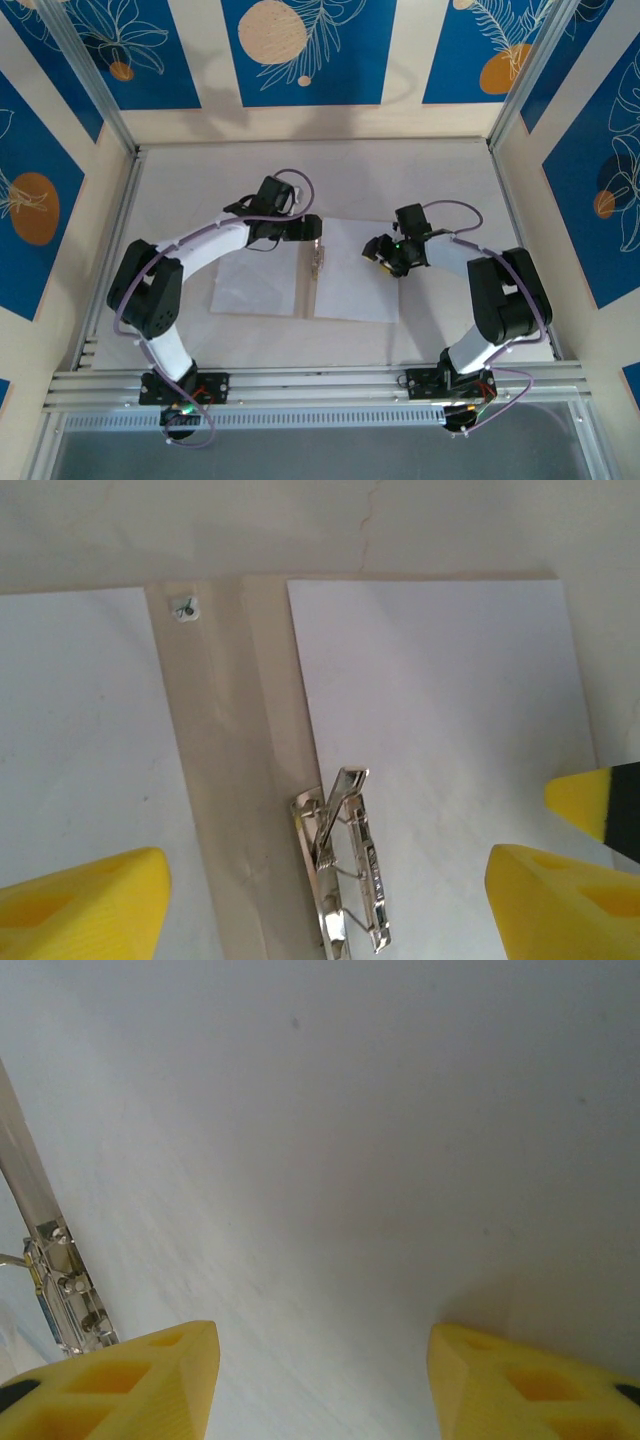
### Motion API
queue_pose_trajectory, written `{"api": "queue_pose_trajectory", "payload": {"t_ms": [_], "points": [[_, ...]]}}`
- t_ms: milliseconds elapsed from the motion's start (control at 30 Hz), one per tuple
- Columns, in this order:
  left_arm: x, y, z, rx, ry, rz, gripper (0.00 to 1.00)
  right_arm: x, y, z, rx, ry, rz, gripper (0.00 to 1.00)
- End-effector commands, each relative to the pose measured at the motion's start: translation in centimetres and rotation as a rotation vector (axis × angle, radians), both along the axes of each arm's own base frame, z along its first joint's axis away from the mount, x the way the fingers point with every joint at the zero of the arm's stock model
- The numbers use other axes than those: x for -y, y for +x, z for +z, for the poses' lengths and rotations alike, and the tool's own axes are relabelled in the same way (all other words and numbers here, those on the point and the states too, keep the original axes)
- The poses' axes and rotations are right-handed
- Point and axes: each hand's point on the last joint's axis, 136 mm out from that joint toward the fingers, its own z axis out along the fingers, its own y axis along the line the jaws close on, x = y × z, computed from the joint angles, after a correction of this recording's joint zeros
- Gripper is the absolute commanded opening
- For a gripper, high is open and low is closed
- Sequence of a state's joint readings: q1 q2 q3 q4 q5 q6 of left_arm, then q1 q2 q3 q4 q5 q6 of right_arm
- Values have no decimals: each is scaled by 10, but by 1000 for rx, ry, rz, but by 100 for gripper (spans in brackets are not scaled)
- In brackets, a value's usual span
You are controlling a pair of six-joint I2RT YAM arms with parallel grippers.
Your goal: Put the files into the folder
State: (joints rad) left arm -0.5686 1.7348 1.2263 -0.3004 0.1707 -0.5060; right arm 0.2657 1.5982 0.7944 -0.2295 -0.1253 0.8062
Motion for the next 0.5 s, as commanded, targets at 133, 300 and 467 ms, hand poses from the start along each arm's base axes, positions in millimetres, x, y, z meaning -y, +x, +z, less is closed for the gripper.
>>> {"api": "queue_pose_trajectory", "payload": {"t_ms": [133, 300, 467], "points": [[10, 11, 1, -21, -60, -19, 81, -5, 4, 2, -26, 28, 10, 58], [15, 10, -2, -42, -82, -30, 81, -7, 6, 1, -33, 31, 17, 58], [18, 9, -4, -54, -93, -36, 80, -8, 7, 0, -42, 30, 21, 58]]}}
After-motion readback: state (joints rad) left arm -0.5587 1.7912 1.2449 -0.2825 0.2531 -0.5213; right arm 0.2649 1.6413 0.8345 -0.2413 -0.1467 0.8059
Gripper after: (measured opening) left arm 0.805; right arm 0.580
